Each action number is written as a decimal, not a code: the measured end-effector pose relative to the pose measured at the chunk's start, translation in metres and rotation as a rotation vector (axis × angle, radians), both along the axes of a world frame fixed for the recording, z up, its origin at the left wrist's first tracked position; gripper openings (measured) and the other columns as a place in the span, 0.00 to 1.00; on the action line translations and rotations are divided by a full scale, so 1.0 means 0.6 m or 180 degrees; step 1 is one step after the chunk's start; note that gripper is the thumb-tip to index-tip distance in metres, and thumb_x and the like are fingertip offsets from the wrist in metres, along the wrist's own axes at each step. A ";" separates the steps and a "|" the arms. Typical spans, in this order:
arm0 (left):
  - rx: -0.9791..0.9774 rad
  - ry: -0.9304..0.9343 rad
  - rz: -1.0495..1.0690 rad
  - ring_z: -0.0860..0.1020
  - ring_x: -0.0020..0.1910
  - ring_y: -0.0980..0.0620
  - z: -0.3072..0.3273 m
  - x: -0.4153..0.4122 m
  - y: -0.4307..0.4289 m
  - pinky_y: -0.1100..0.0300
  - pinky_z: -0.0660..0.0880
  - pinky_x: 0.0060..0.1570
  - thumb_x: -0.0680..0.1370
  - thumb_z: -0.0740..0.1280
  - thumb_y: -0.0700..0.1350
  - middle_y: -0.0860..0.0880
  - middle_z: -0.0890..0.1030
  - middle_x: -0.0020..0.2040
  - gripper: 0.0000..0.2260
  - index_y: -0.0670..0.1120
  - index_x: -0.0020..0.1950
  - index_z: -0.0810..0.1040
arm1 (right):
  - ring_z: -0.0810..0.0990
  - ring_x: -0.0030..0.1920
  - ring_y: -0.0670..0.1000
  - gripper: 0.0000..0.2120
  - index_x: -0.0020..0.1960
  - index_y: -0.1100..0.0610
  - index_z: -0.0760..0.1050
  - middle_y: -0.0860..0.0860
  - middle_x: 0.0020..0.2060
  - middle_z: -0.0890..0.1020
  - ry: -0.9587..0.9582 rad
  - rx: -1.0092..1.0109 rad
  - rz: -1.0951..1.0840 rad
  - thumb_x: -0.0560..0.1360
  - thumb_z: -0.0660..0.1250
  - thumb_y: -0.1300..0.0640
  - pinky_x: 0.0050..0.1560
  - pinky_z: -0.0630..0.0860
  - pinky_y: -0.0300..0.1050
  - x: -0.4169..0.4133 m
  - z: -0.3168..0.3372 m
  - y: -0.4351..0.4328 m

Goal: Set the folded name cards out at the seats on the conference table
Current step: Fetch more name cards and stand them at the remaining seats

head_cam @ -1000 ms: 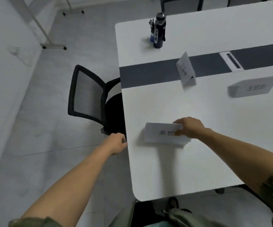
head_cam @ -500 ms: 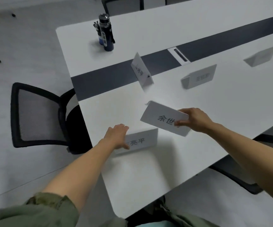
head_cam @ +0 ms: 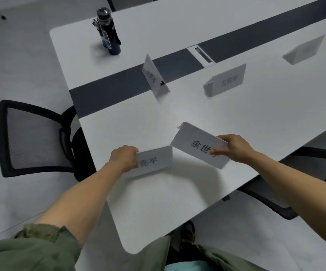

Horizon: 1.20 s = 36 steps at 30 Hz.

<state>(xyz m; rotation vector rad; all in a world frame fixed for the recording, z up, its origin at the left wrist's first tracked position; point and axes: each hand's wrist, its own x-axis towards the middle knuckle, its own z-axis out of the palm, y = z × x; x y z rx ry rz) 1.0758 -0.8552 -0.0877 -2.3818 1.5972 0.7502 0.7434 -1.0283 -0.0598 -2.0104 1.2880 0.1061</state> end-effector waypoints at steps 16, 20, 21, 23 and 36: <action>-0.0648 0.0130 0.1118 0.78 0.45 0.48 0.101 -0.048 0.038 0.58 0.72 0.40 0.68 0.77 0.46 0.49 0.83 0.43 0.08 0.48 0.46 0.84 | 0.82 0.42 0.50 0.12 0.48 0.42 0.80 0.46 0.41 0.84 -0.0200 -0.0101 0.0307 0.67 0.77 0.45 0.42 0.78 0.47 0.021 0.046 -0.018; -0.1097 0.0646 0.1633 0.81 0.44 0.50 0.093 -0.057 0.052 0.57 0.78 0.45 0.68 0.75 0.39 0.47 0.85 0.45 0.09 0.43 0.47 0.86 | 0.82 0.42 0.51 0.11 0.47 0.41 0.79 0.46 0.42 0.84 -0.0182 -0.0110 0.0401 0.67 0.77 0.45 0.42 0.78 0.48 0.014 0.043 -0.018; -0.1233 0.0744 0.1774 0.80 0.45 0.51 0.094 -0.060 0.055 0.59 0.77 0.46 0.68 0.75 0.38 0.47 0.85 0.45 0.09 0.42 0.48 0.86 | 0.82 0.42 0.51 0.12 0.47 0.42 0.79 0.47 0.42 0.84 -0.0180 -0.0107 0.0425 0.67 0.77 0.45 0.43 0.78 0.48 0.013 0.043 -0.018; -0.1487 0.0971 0.2102 0.79 0.46 0.52 0.099 -0.065 0.058 0.60 0.76 0.48 0.69 0.76 0.38 0.48 0.83 0.45 0.09 0.41 0.49 0.85 | 0.82 0.42 0.51 0.12 0.48 0.42 0.80 0.47 0.42 0.84 -0.0185 -0.0096 0.0448 0.67 0.77 0.45 0.44 0.79 0.49 0.013 0.044 -0.018; -0.2798 0.2635 0.4247 0.82 0.44 0.45 0.173 -0.072 0.086 0.56 0.80 0.43 0.73 0.71 0.31 0.41 0.83 0.44 0.05 0.39 0.45 0.81 | 0.83 0.44 0.54 0.15 0.52 0.49 0.82 0.52 0.44 0.85 -0.0503 -0.0117 0.0563 0.67 0.77 0.48 0.47 0.82 0.55 0.054 0.090 -0.016</action>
